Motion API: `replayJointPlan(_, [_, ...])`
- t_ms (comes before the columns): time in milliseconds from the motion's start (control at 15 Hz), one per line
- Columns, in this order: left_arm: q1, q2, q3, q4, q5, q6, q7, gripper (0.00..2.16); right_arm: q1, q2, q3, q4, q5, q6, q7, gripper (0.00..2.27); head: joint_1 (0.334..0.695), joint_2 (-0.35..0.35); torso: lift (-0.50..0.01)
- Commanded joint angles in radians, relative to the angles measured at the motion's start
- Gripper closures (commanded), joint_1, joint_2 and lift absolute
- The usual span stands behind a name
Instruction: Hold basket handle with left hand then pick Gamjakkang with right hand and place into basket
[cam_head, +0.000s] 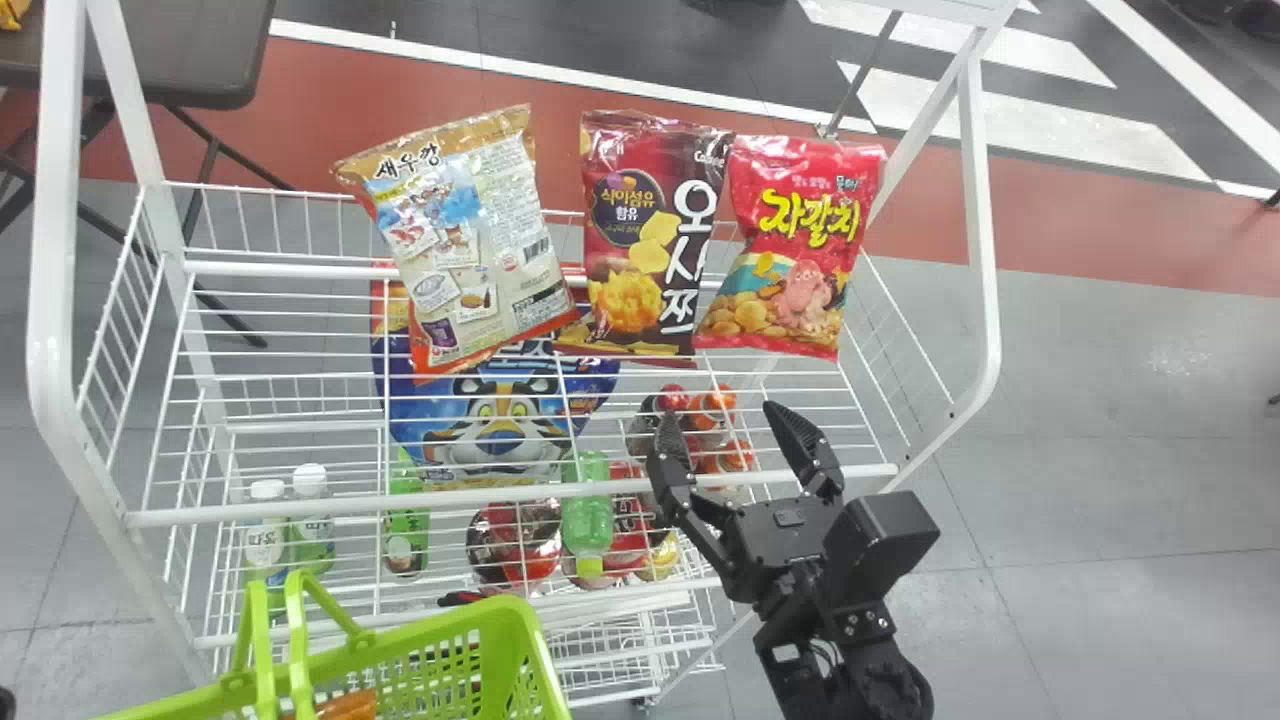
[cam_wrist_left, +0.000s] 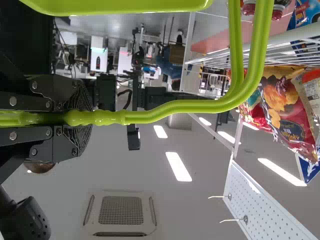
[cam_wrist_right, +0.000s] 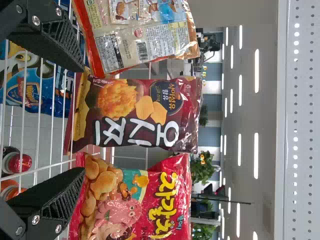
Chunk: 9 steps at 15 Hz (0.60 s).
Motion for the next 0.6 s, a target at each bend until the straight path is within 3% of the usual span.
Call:
replayJointPlan(0, [0.003,-0.001,0.000,-0.001,0.001,0.001,0.000,2.15,0.008,0.005,-0.001,-0.001,0.000,-0.016,0.008,0.11,0.695,-0.350,-0.017])
replayJointPlan(533, [0.004,-0.001,0.001,-0.001,0.000,0.001,0.001,2.15,0.009,0.009,0.002,-0.001,0.000,-0.013,0.036,0.11,0.695,-0.350,-0.017])
